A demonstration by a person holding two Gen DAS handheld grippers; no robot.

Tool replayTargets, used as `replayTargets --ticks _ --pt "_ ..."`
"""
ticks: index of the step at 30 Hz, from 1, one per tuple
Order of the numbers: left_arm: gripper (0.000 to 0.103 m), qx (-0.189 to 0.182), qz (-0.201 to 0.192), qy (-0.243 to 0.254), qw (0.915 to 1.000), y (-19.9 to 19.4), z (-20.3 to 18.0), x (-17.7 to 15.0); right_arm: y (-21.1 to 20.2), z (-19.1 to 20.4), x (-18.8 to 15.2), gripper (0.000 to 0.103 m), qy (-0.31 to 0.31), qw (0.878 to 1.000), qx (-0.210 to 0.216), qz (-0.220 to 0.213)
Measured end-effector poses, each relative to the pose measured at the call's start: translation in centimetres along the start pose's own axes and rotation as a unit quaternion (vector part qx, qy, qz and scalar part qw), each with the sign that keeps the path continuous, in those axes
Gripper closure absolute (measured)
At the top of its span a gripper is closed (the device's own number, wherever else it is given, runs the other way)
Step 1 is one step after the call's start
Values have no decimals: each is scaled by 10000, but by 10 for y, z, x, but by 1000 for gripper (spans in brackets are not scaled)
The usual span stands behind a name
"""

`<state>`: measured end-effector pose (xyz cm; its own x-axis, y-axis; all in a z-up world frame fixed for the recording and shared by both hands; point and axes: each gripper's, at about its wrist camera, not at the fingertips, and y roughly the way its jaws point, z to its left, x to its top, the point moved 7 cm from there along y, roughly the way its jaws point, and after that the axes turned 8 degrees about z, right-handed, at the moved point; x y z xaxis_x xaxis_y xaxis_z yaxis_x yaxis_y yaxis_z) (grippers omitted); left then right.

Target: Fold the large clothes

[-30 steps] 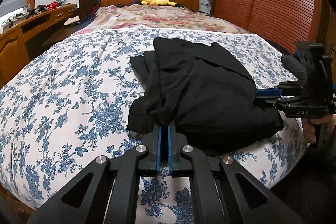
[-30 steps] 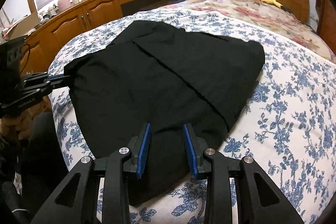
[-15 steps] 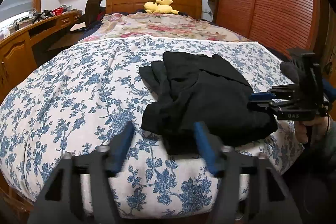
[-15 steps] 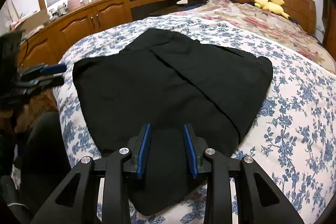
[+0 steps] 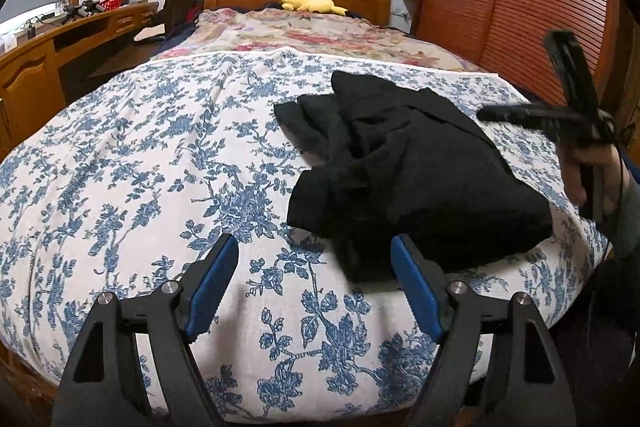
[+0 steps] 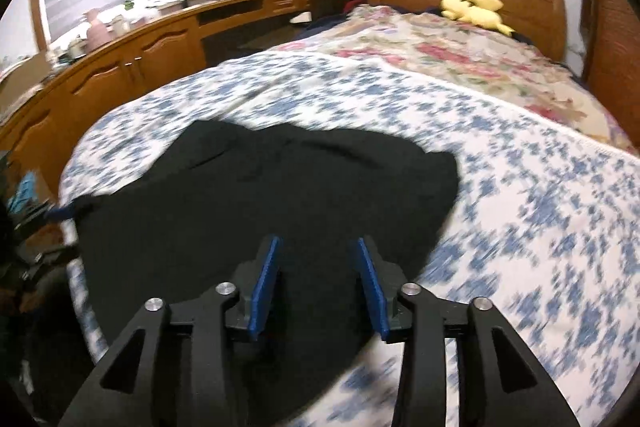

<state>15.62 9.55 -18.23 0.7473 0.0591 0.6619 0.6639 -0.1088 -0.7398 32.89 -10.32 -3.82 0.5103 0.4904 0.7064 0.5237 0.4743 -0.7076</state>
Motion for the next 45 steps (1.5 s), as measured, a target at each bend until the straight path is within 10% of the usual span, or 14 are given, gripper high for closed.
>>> replayTargets --ticks 10,19,27,36,45 --pt "24 -31 200 15 9998 20 0 -2 57 -41 35 54 418 9984 -247 274" --pt "24 27 307 6 9995 23 -5 -1 93 -62 38 15 722 9965 -118 400" --pt "25 42 360 48 9993 25 -18 2 125 -75 32 12 1307 9837 948 787" --pt "56 29 378 194 9991 21 -36 3 104 -68 30 72 937 9881 1069 585" --pt "57 9 385 31 9993 27 -26 7 63 -85 3 75 915 9906 821 604"
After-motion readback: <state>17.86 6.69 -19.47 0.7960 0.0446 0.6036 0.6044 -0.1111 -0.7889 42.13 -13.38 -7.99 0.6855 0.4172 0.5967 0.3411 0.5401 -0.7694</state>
